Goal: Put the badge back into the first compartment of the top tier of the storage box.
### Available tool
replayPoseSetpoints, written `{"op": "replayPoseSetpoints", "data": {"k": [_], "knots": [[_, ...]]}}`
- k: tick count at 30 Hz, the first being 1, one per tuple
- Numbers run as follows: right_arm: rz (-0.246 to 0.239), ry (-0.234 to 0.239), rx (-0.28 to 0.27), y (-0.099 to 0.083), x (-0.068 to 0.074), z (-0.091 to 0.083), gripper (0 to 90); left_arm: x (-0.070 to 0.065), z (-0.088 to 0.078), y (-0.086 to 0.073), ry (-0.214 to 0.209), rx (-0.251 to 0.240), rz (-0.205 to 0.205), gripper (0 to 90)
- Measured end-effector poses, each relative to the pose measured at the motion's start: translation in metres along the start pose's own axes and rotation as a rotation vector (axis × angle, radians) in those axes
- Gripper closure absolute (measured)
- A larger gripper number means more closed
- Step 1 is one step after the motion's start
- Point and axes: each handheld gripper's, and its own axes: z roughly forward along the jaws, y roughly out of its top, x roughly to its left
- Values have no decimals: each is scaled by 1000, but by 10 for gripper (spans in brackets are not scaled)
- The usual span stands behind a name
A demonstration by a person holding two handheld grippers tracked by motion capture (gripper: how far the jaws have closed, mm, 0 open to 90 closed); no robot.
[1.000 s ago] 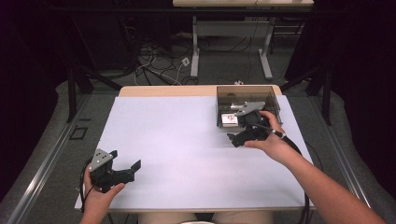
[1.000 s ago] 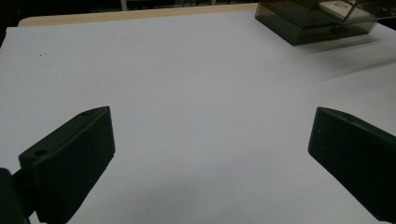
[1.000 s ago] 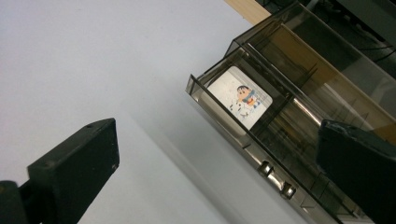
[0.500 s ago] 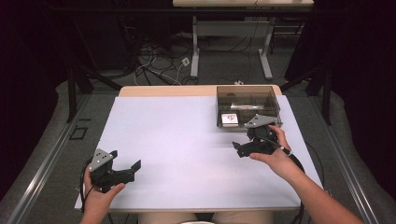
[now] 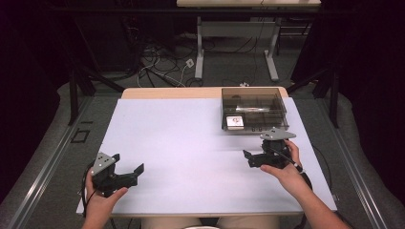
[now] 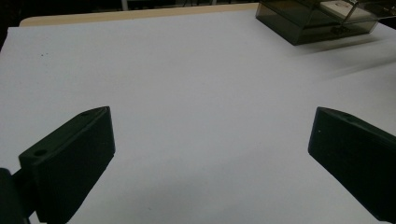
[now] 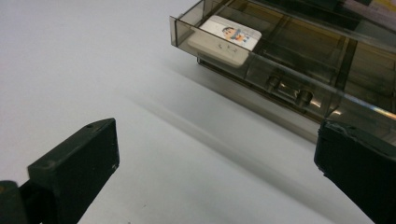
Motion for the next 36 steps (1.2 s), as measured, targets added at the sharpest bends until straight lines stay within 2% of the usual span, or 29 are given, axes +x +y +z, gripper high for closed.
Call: {"op": "replayPoseSetpoints", "data": {"k": [8,15,16,26,33,36], "knots": [[74,-29,-39,-26,-5,-1,0,0,0,0,0,1,1,6],[126,-30,-52,-43,-6,-1,0,0,0,0,1,1,2,6],[148,-26,-57,-45,-5,-1,0,0,0,0,1,1,2,6],[179,-53,-83,-58,-6,-2,0,0,0,0,2,0,1,6],[231,-62,-98,-65,-6,-1,0,0,0,0,2,1,2,6],[222,-73,-94,-66,-7,-1,0,0,0,0,3,3,3,6]]}}
